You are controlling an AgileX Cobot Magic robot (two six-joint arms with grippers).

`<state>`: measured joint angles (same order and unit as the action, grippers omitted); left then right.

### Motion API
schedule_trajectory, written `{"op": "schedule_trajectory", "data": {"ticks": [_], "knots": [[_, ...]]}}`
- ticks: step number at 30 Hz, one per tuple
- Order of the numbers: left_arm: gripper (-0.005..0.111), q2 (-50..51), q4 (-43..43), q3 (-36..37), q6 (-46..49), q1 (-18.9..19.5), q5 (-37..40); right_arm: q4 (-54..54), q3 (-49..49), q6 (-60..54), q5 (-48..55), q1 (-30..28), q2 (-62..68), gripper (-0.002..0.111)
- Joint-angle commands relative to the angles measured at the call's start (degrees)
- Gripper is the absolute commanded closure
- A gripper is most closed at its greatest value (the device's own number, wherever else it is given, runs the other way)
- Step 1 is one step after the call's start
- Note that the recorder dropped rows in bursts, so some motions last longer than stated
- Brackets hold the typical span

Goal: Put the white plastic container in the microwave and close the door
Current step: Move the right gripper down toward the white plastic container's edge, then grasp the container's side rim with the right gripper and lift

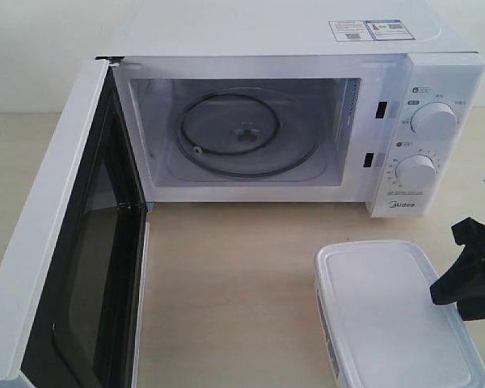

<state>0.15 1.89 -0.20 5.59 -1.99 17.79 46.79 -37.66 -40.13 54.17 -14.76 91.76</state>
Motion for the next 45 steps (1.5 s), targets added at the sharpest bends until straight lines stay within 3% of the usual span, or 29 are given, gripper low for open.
{"op": "schedule_trajectory", "data": {"ticks": [1, 34, 36, 45], "knots": [[0.102, -0.2, 0.0, 0.2, 0.4, 0.2, -0.2, 2.1, -0.3, -2.8, -1.2, -0.1, 1.5, 0.065], [0.102, -0.2, 0.0, 0.2, 0.4, 0.2, -0.2, 1.6, -0.1, -2.8, 1.1, 0.0, 2.1, 0.065], [0.102, -0.2, 0.0, 0.2, 0.4, 0.2, -0.2, 1.5, -0.1, -2.8, 1.2, 0.0, 2.1, 0.069], [0.102, -0.2, 0.0, 0.2, 0.4, 0.2, -0.2, 1.3, -0.1, -3.9, 2.9, 0.0, 4.8, 0.106]]}}
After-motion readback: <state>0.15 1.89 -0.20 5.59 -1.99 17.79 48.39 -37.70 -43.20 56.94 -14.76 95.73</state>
